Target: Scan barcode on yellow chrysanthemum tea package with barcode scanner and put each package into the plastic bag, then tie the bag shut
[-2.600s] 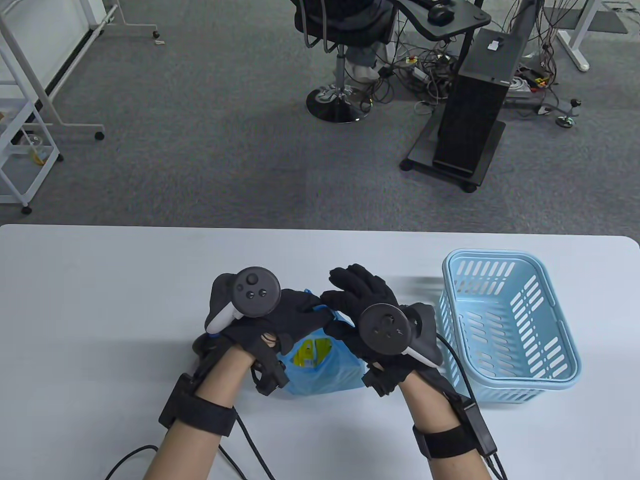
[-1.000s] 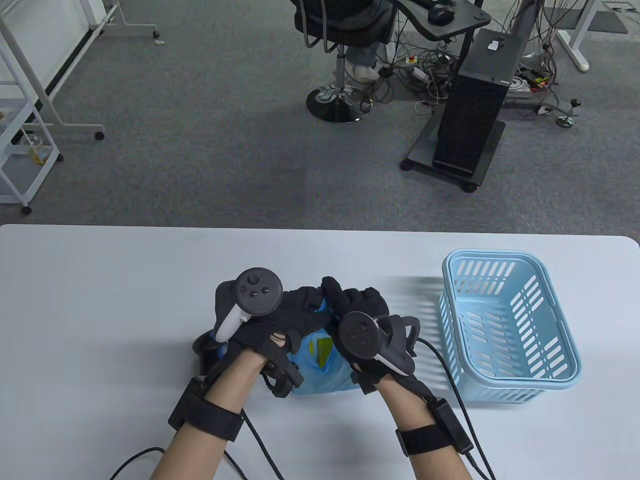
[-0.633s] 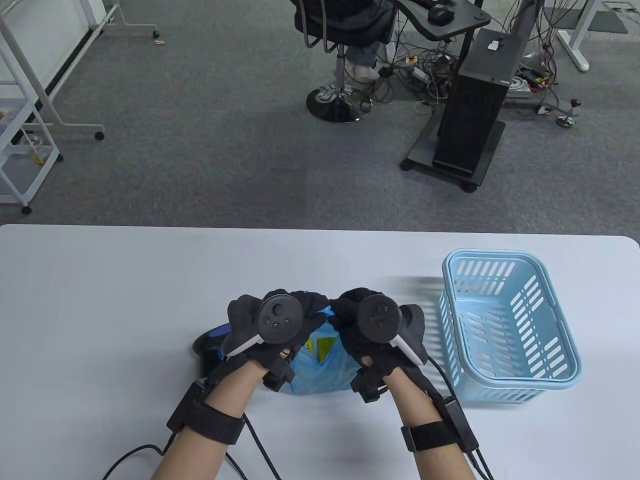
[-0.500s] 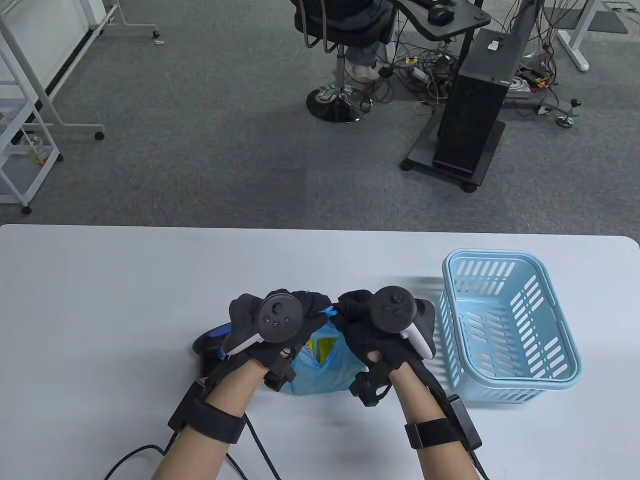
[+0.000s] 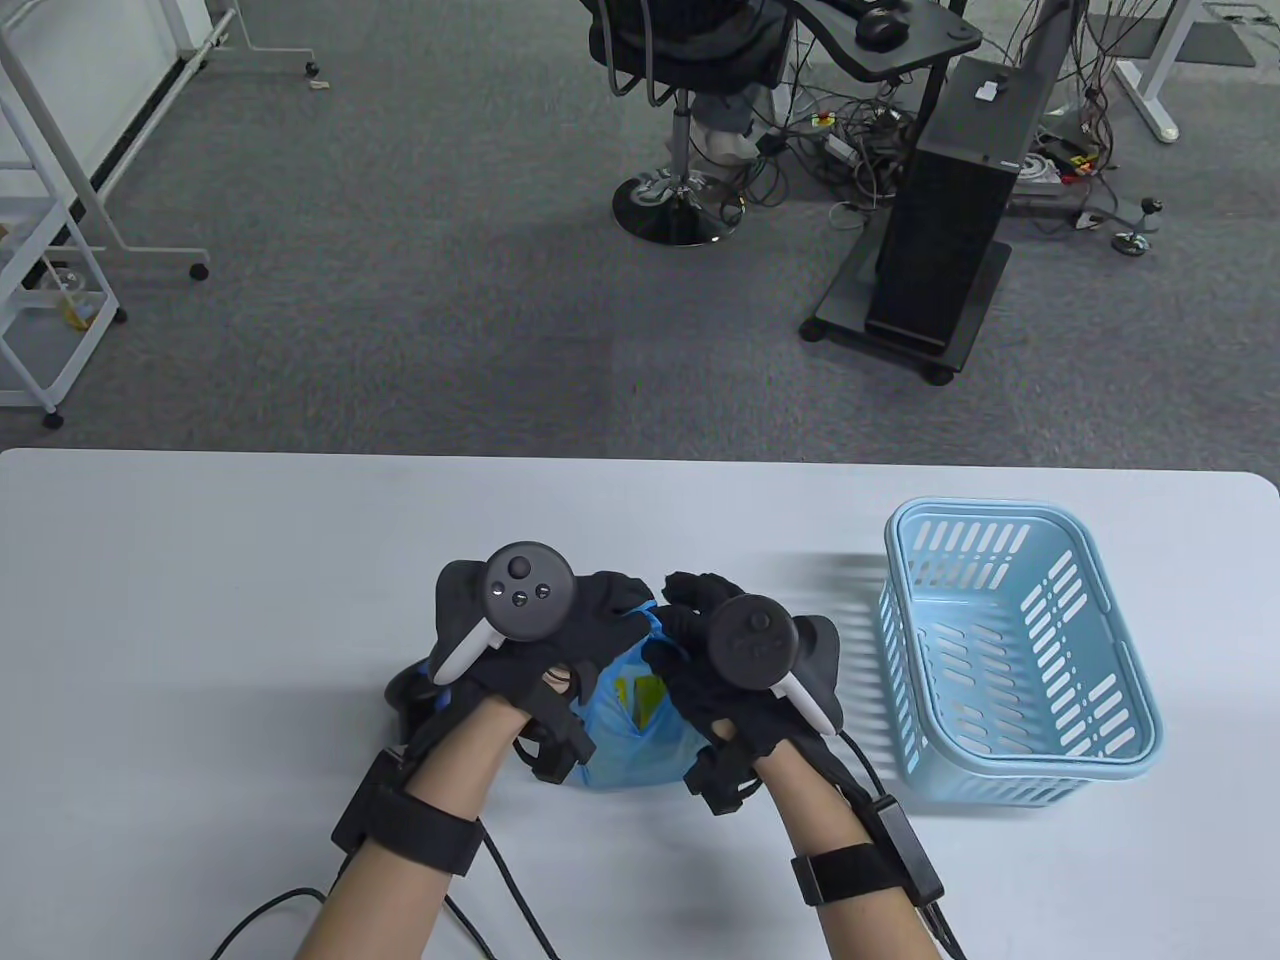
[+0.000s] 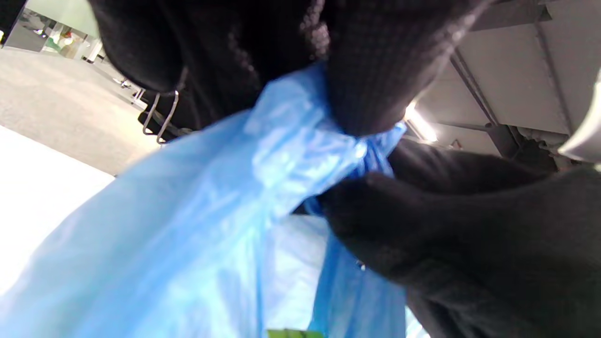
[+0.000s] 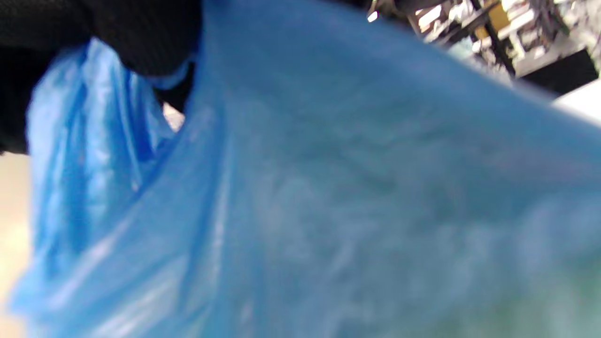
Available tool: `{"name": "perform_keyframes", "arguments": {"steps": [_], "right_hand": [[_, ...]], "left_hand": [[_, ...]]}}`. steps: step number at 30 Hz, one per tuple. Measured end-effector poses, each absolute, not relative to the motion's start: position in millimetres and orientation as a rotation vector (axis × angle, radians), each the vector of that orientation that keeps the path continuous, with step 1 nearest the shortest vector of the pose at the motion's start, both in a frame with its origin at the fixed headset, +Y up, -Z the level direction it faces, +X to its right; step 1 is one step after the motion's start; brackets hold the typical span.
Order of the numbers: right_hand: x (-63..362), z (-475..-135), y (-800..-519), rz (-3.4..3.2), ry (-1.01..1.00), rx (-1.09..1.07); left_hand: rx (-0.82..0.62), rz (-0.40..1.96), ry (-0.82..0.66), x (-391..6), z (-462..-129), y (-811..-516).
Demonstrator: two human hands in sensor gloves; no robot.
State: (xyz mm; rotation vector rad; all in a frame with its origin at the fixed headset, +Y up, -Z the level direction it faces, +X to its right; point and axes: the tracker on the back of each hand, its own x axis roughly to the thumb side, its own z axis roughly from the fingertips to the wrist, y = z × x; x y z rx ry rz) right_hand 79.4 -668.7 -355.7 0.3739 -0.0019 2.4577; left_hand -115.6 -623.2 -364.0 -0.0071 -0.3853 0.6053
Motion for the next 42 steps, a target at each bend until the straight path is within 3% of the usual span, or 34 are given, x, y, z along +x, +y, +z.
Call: {"name": "perform_keyframes", "arguments": {"steps": [7, 19, 24, 32, 39, 42], "right_hand": [[89, -368, -674, 2.160, 0.489, 0.519], [90, -359, -666, 2.340, 0.239, 0.509], [86, -357, -664, 2.412, 0.269, 0.551], [97, -353, -660, 2.460, 0.101, 0.530], [107, -358, -682, 1.998, 0.381, 0.449], [107, -360, -682, 2.024, 0.372, 0.457]], "left_hand": [[0.121, 0.373, -0.477, -101, -356, -619], [-0.020, 0.566, -0.465, -113, -361, -629], [-0.029, 0.542, -0.465, -113, -359, -637], [-0.050, 0.613, -0.498, -117, -356, -639], [-0.089, 0.571, -0.609, -109, -348, -645], [0.008, 0.481, -0.638, -102, -343, -646]]}}
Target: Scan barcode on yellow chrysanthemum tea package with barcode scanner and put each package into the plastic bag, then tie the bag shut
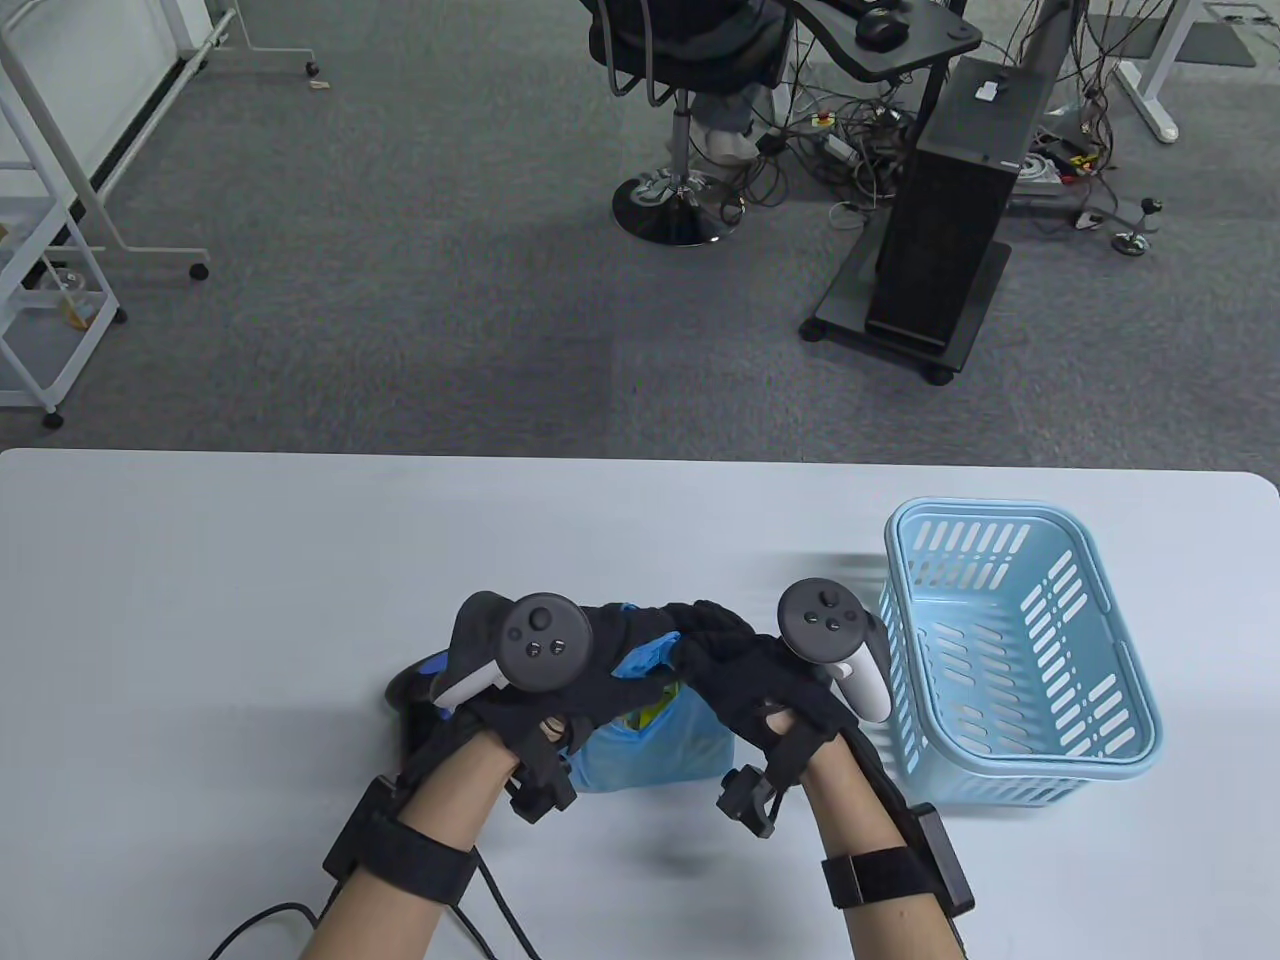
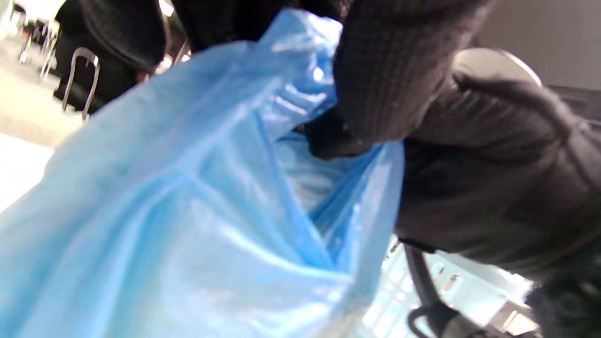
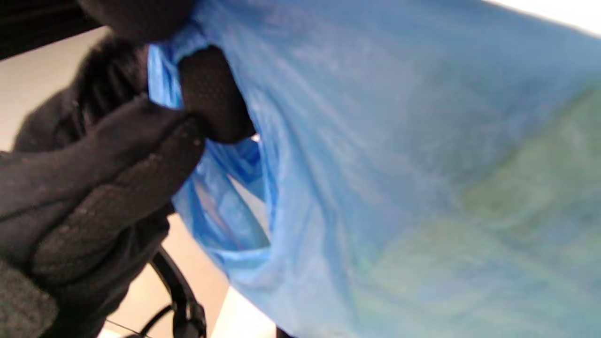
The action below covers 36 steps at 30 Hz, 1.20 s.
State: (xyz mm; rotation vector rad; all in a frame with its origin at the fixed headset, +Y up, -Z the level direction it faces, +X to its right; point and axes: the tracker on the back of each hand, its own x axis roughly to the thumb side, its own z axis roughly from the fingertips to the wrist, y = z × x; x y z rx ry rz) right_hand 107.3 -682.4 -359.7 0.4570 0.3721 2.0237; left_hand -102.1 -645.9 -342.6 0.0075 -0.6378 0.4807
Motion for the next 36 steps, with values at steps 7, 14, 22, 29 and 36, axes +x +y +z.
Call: {"name": "perform_keyframes", "arguments": {"steps": [7, 14, 22, 29, 36], "right_hand": [[113, -358, -682, 2.055, 0.415, 0.465], [121, -352, -675, 2.195, 0.230, 0.402], [108, -318, -650, 2.621, -0.296, 0.518], [88, -318, -657, 2.730, -0.462, 0.490], [90, -308, -648, 2.719, -0.661, 0.480]], "left_hand": [[0.123, 0.482, -0.646, -98, -343, -647], [0.058, 0.517, -0.617, -102, -347, -647], [-0.081, 0.654, -0.576, -111, -359, -656], [-0.181, 0.767, -0.581, -108, -358, -657], [-0.199, 0.796, -0.548, -116, -362, -662]]}}
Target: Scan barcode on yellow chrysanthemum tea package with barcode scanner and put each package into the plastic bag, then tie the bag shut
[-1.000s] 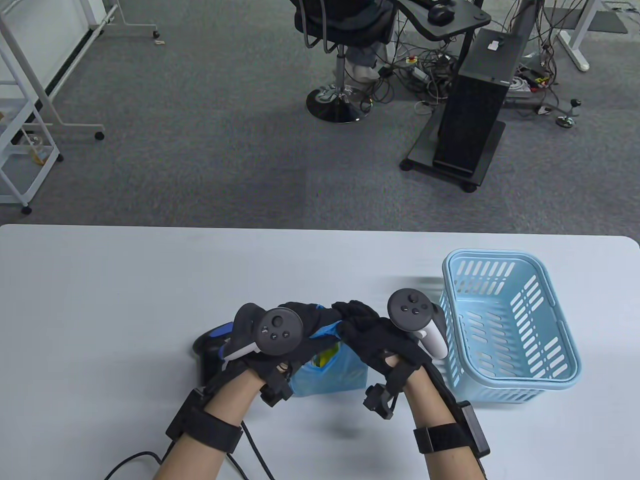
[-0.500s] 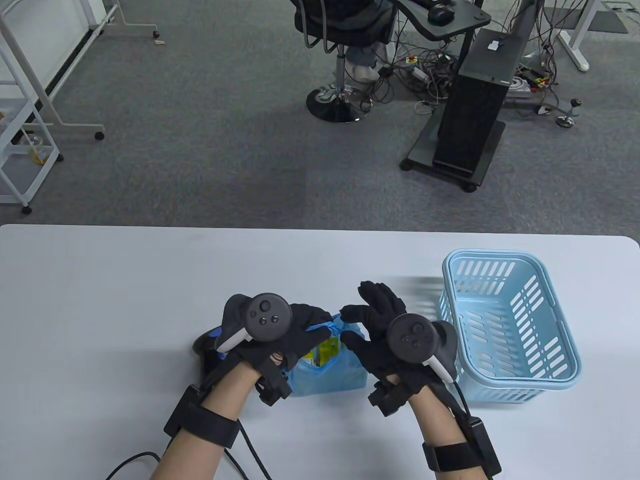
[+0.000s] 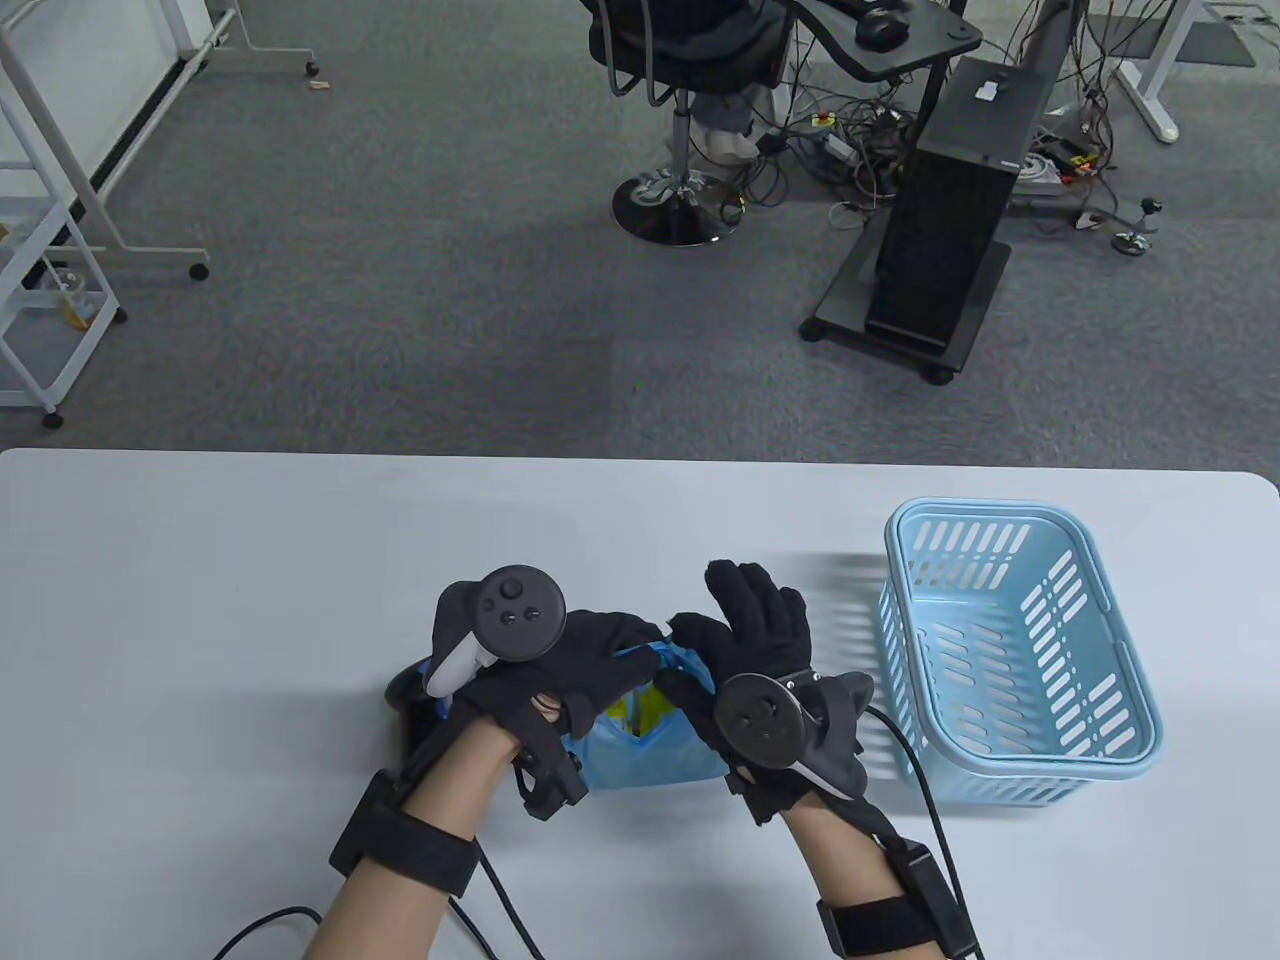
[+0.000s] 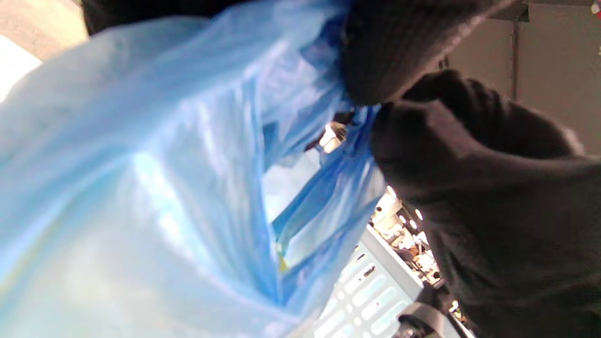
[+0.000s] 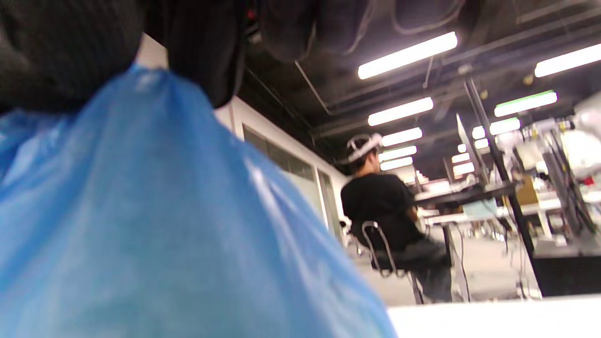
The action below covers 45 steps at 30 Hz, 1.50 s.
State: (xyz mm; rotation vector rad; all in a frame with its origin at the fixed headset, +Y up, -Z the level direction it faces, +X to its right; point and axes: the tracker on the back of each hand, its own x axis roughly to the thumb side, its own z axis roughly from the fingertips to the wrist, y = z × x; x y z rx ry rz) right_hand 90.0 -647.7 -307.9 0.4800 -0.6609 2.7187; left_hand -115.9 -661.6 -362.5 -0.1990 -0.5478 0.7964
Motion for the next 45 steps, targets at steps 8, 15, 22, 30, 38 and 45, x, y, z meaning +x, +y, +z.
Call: {"name": "perform_keyframes", "arguments": {"steps": [8, 15, 22, 30, 38, 45], "right_hand": [[87, -312, -650, 2.766, -0.574, 0.504], [101, -319, -652, 2.647, -0.474, 0.469], [119, -317, -655, 2.660, -0.556, 0.360], [138, -313, -678, 2.707, -0.493, 0.154], [147, -306, -684, 2.775, -0.472, -0.048], [156, -303, -699, 2.851, -0.364, -0.151]], "left_hand": [[-0.229, 0.815, -0.574, -114, -361, -662], [-0.197, 0.890, -0.564, -125, -359, -665], [-0.108, 0.819, -0.463, -140, -360, -672], [-0.045, 0.534, -0.440, -147, -346, -687], [0.133, 0.279, -0.360, -158, -334, -705], [0.189, 0.228, -0.286, -165, -330, -717]]}}
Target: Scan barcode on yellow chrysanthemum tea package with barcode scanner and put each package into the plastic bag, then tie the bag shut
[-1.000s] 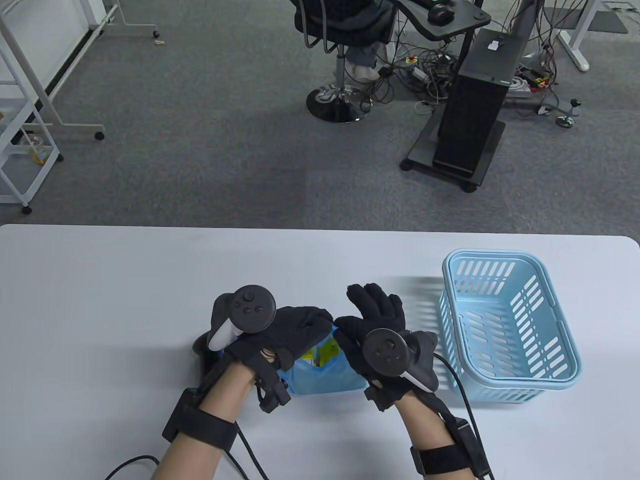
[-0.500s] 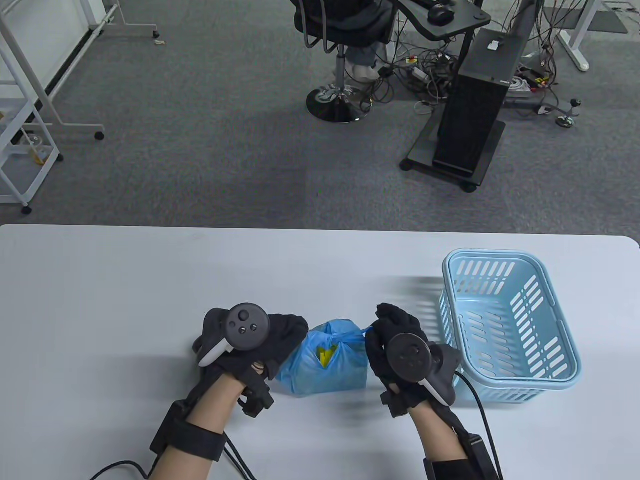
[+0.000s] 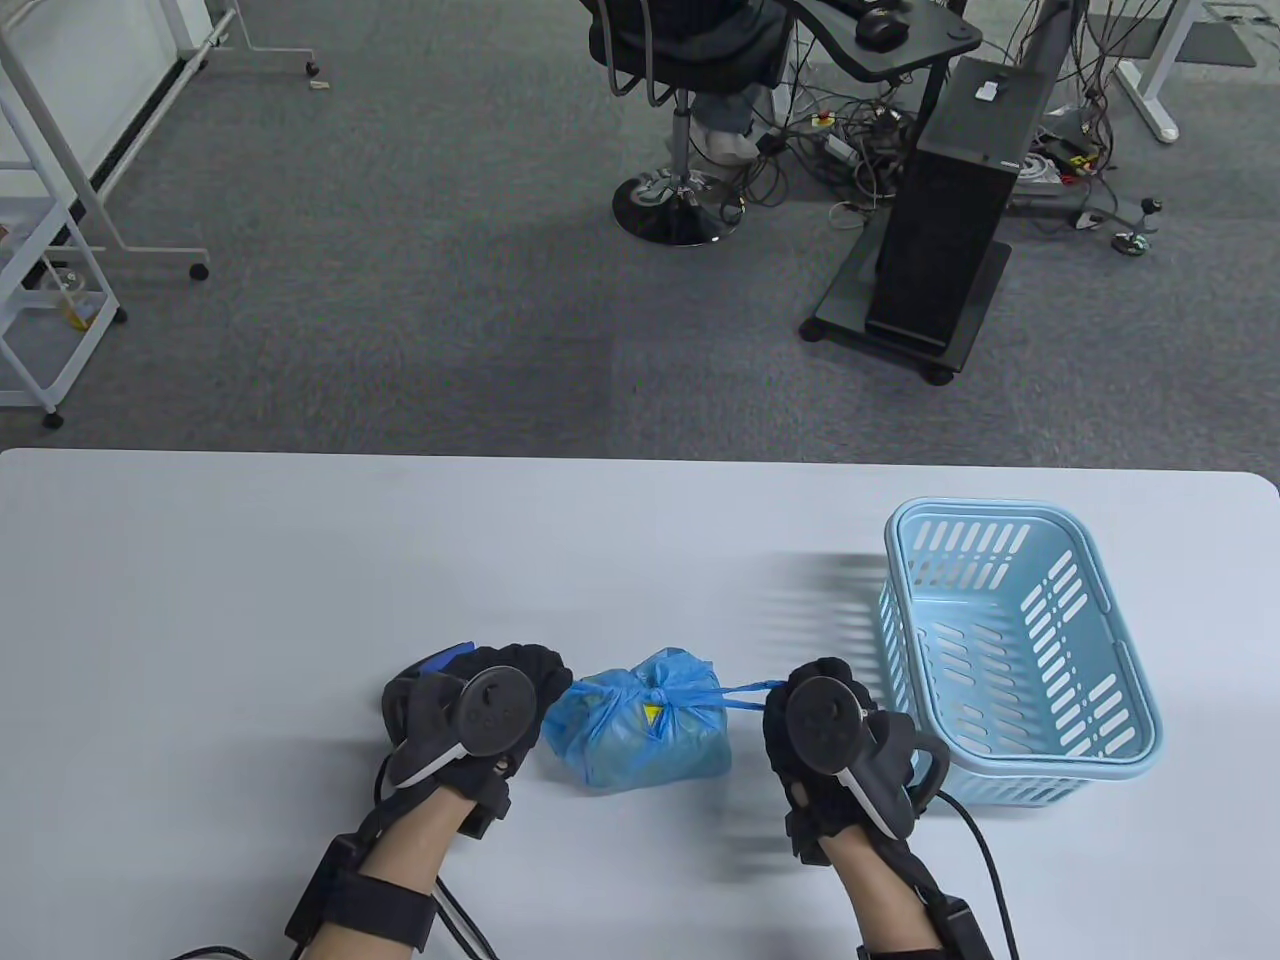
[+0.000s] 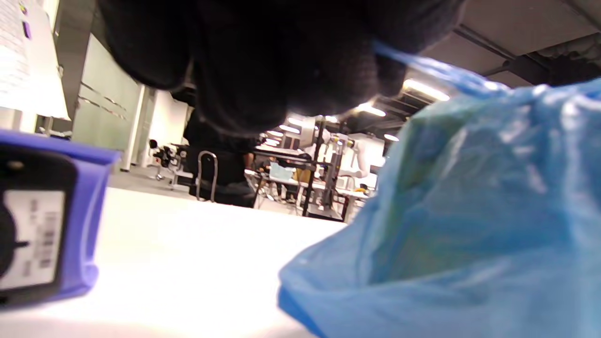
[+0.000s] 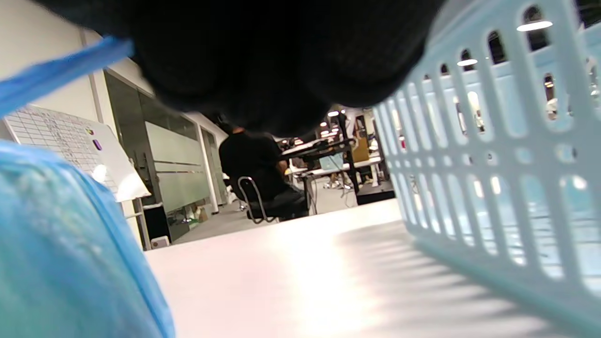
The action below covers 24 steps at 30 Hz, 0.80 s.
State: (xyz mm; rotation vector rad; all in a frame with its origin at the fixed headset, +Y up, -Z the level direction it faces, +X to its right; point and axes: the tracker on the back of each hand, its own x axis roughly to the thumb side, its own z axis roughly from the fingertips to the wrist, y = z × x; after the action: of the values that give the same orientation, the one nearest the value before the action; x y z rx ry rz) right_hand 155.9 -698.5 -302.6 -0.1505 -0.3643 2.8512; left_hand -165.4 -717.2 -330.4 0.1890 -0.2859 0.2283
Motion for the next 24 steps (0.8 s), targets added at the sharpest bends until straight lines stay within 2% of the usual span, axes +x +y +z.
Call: {"name": "perform_keyframes", "arguments": {"steps": [9, 10, 14, 20, 24], "right_hand": [[159, -298, -705, 2.866, -0.330, -0.145], [159, -296, -704, 2.879, -0.367, -0.134], [157, -286, -703, 2.955, -0.389, -0.095], [160, -260, -700, 3.011, -0.329, 0.005], [168, -247, -705, 3.026, -0.236, -0.002]], "left_hand": [[0.180, 0.233, -0.248, -171, -330, -717], [0.159, 0.249, -0.272, -172, -330, -716], [0.227, 0.299, -0.346, -174, -317, -707], [0.148, 0.263, -0.315, -191, -297, -698], [0.101, 0.180, -0.299, -203, -285, -706]]}}
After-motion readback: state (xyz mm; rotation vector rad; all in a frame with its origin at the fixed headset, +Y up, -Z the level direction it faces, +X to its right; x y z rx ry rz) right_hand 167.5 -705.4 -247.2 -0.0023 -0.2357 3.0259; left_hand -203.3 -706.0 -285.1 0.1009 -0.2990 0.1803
